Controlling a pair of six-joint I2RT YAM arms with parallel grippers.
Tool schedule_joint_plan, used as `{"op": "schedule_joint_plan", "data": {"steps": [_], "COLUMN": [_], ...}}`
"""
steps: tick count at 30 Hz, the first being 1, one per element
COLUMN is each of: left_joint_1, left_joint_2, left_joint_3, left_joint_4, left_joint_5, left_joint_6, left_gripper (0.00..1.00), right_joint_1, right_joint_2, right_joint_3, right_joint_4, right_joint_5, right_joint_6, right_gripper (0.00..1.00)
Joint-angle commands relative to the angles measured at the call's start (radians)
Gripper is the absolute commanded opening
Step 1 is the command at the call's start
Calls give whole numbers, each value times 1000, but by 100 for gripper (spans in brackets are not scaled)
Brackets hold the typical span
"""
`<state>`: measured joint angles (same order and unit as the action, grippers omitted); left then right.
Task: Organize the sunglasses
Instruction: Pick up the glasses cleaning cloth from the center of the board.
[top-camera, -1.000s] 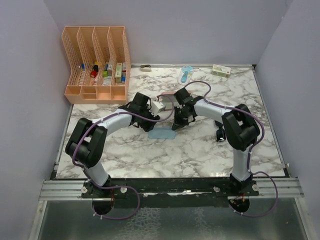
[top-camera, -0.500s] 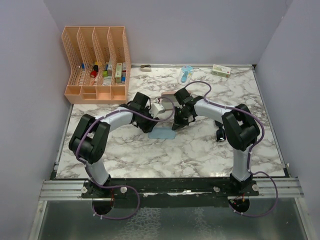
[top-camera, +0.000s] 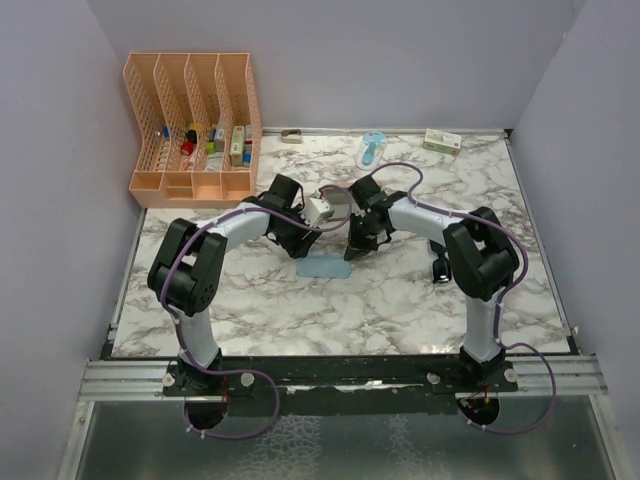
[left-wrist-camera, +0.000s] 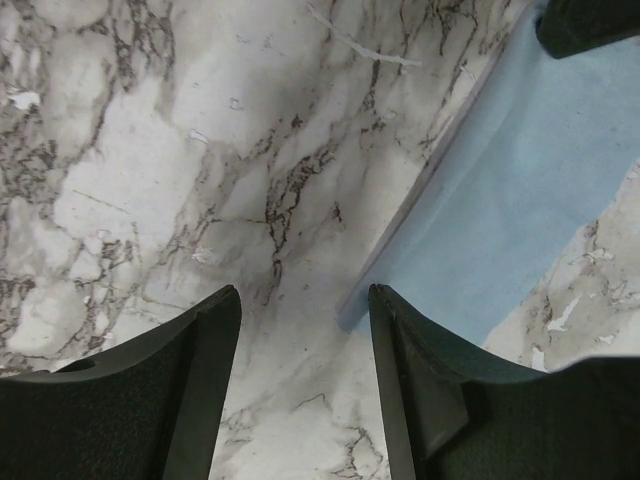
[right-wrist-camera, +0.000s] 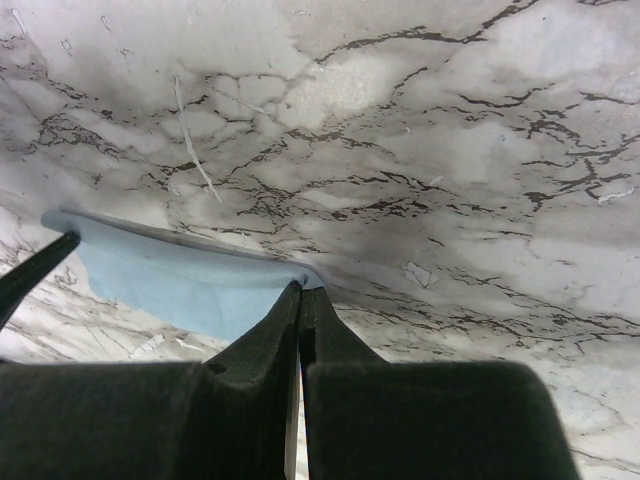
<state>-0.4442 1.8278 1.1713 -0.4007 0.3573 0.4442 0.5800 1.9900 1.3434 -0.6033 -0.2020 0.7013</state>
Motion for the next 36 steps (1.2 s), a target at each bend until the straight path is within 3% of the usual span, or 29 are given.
{"op": "schedule_joint_plan", "data": {"steps": [1,10,22,36], "left_joint_1": [1,2,16,15], "left_joint_2": [5,-11,-15,23], "left_joint_3": [2,-21,98,76], "left_joint_4": [-70,-88,-169,-252], "left_joint_5": [78,91,107,165], "left_joint_6": [39,60,92,134], "left_gripper": [57,57,56,56], "right_joint_1": [-5,-7,-12,-14], "right_joint_2": [38,57,66,77], "right_joint_3": [30,50,56,56], "right_joint_4": [-23,-37,-53,-53], "right_joint_5": [8,9,15,3], "right_joint_6": [-12,-10,-8,-13], "right_gripper": [1,1,1,1]}}
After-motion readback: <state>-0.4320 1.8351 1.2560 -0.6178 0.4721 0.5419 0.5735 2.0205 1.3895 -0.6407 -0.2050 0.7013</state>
